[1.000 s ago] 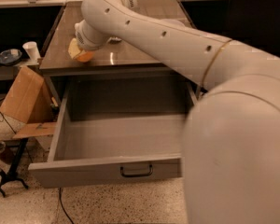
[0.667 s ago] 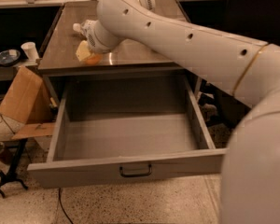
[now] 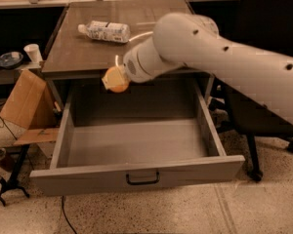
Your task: Place orange into top drawer
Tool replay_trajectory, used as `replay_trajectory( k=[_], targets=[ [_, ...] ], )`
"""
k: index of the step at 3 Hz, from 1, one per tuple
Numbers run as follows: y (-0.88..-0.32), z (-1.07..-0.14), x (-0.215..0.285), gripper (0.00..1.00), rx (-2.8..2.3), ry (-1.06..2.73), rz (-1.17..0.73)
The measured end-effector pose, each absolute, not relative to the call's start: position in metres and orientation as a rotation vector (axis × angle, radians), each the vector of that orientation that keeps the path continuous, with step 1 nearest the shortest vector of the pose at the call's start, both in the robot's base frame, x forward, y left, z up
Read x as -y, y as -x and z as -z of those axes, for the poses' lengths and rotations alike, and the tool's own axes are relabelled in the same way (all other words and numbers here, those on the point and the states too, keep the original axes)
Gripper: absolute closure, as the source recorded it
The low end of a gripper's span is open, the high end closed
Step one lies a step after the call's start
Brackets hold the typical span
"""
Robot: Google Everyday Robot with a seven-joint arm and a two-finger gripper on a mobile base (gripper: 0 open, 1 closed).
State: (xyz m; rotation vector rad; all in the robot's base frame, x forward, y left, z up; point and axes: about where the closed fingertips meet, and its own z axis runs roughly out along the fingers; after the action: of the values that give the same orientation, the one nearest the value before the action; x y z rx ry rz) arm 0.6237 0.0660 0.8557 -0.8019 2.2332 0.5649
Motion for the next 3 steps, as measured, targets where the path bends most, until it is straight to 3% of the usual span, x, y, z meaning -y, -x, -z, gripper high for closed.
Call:
replay_trajectory(
  k=[2, 3],
  targets=[
    [-0.607, -0.772, -0.056, 1.0, -2.351, 0.76, -0.652],
    [-0.646, -0.728, -0.075, 1.0, -2.455, 0.709, -0.581]
  ],
)
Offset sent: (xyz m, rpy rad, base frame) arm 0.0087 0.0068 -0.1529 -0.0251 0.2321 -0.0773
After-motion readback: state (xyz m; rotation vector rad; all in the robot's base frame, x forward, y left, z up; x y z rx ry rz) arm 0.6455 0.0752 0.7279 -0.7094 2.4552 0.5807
